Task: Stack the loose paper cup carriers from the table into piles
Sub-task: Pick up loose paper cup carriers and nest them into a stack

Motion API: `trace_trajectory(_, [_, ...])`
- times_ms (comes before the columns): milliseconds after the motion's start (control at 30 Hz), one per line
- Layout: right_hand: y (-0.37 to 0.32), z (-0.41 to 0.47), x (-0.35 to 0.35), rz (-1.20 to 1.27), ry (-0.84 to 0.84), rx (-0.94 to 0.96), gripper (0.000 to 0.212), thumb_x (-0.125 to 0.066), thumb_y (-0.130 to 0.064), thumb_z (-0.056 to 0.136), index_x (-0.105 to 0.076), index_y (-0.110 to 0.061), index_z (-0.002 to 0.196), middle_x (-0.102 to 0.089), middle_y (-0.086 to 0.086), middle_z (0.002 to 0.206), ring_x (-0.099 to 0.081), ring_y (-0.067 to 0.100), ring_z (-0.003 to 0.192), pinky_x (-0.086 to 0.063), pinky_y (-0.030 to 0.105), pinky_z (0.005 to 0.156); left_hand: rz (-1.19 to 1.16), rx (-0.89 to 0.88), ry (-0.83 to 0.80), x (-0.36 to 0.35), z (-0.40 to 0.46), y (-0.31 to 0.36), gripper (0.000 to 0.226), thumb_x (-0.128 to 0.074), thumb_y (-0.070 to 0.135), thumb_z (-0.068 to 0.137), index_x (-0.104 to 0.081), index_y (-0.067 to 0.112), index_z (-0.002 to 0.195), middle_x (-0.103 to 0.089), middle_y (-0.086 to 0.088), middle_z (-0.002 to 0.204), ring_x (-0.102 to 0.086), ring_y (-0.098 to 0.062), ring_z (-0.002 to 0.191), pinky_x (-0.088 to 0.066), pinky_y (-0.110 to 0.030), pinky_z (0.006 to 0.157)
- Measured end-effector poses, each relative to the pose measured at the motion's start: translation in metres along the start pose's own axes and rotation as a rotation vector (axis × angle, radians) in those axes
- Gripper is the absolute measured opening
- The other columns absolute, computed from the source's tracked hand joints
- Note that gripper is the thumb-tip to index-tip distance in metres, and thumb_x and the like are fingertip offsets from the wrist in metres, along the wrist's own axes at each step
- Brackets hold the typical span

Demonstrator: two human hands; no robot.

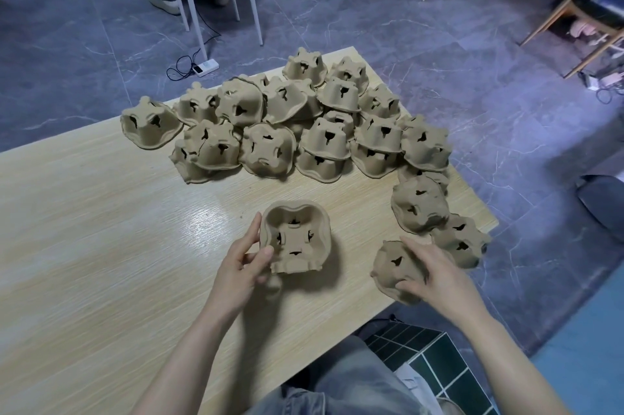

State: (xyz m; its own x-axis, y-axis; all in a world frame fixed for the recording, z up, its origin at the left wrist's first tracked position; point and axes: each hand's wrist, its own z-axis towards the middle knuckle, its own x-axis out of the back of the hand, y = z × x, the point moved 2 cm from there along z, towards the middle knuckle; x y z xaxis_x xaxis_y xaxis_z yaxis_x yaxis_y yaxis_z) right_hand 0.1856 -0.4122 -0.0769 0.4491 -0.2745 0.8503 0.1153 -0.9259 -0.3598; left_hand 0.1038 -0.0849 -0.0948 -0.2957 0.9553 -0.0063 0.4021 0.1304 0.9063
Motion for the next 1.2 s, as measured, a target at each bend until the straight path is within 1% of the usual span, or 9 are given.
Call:
trace_trajectory(167, [-0.01, 0.012, -0.013, -0.023, -0.049, -0.039, 0.075, -0.07, -0.034, 0.085, -0.031, -0.036, 0.149, -0.041, -0.005, 0.12, -0.054, 0.019, 0.104, -0.05, 0.04, 0.078, 0.003, 0.01, 0.016, -0.001, -0.001, 0.0, 0.058, -0.059, 0.017, 0.097, -0.038, 0.042, 0.145, -0.054, -0.013, 0.129, -0.053, -0.023, 0.077, -0.048, -0.036, 0.074])
trace_trajectory(267, [-0.024, 0.02, -0.013, 0.048, 0.031, -0.005, 0.07, -0.071, -0.034, 0.085, -0.036, -0.035, 0.146, -0.043, -0.006, 0.117, -0.054, 0.018, 0.103, -0.049, 0.039, 0.077, -0.016, 0.016, 0.012, -0.002, -0.002, 0.001, 0.058, -0.058, 0.014, 0.097, -0.037, 0.043, 0.143, -0.054, -0.01, 0.109, -0.047, -0.023, 0.072, -0.046, -0.031, 0.069])
trace_trajectory(433, [-0.051, 0.038, -0.006, 0.129, 0.118, 0.053, 0.086, -0.076, -0.03, 0.082, -0.025, -0.035, 0.151, -0.043, -0.004, 0.125, -0.055, 0.02, 0.104, -0.047, 0.037, 0.075, -0.043, 0.028, 0.018, -0.002, -0.002, 0.001, 0.058, -0.058, 0.013, 0.097, -0.039, 0.04, 0.144, -0.057, -0.003, 0.111, -0.044, -0.023, 0.071, -0.044, -0.031, 0.068])
trace_trajectory(533, [-0.063, 0.046, 0.005, 0.178, 0.2, 0.043, 0.103, -0.079, -0.033, 0.079, -0.008, -0.037, 0.154, -0.046, -0.009, 0.107, -0.048, 0.009, 0.088, -0.038, 0.027, 0.066, -0.048, 0.027, 0.021, -0.002, -0.002, 0.002, 0.056, -0.059, 0.015, 0.096, -0.04, 0.047, 0.137, -0.057, -0.007, 0.123, -0.048, -0.019, 0.07, -0.047, -0.028, 0.067])
trace_trajectory(667, [-0.073, 0.051, 0.008, 0.262, 0.122, 0.001, 0.122, -0.086, -0.037, 0.068, 0.001, -0.036, 0.154, -0.046, -0.008, 0.078, -0.05, 0.01, 0.071, -0.038, 0.027, 0.06, -0.064, 0.023, 0.018, -0.002, -0.003, 0.002, 0.054, -0.06, 0.016, 0.096, -0.042, 0.051, 0.132, -0.057, -0.006, 0.127, -0.05, -0.014, 0.07, -0.049, -0.022, 0.064])
trace_trajectory(767, [-0.079, 0.052, 0.004, 0.2, 0.031, 0.037, 0.106, -0.085, -0.037, 0.07, -0.02, -0.033, 0.153, -0.051, -0.005, 0.072, -0.053, 0.012, 0.071, -0.046, 0.034, 0.067, -0.056, 0.023, 0.021, -0.002, -0.003, 0.003, 0.054, -0.061, 0.017, 0.095, -0.042, 0.052, 0.132, -0.057, -0.004, 0.126, -0.051, -0.012, 0.071, -0.05, -0.018, 0.064])
trace_trajectory(867, [-0.082, 0.054, 0.003, 0.199, 0.008, 0.045, 0.093, -0.085, -0.037, 0.069, -0.035, -0.033, 0.147, -0.055, -0.006, 0.073, -0.056, 0.011, 0.074, -0.048, 0.033, 0.069, -0.058, 0.02, 0.019, -0.001, -0.003, 0.003, 0.054, -0.061, 0.017, 0.096, -0.043, 0.052, 0.132, -0.057, -0.005, 0.126, -0.05, -0.015, 0.071, -0.049, -0.023, 0.065])
trace_trajectory(967, [-0.086, 0.054, 0.005, 0.144, -0.003, 0.044, 0.082, -0.084, -0.042, 0.068, -0.04, -0.033, 0.137, -0.058, -0.006, 0.075, -0.059, 0.013, 0.078, -0.048, 0.035, 0.068, -0.065, 0.022, 0.014, -0.001, -0.003, 0.003, 0.054, -0.061, 0.016, 0.095, -0.043, 0.052, 0.132, -0.058, -0.005, 0.127, -0.051, -0.017, 0.074, -0.048, -0.026, 0.066])
trace_trajectory(1200, [-0.084, 0.048, 0.013, 0.132, 0.079, -0.018, 0.044, -0.071, -0.058, 0.076, -0.048, -0.031, 0.104, -0.056, -0.008, 0.071, -0.055, 0.01, 0.068, -0.042, 0.029, 0.057, -0.073, 0.02, 0.018, -0.001, -0.005, 0.007, 0.055, -0.061, 0.013, 0.095, -0.043, 0.048, 0.133, -0.058, -0.003, 0.122, -0.049, -0.015, 0.07, -0.047, -0.018, 0.061])
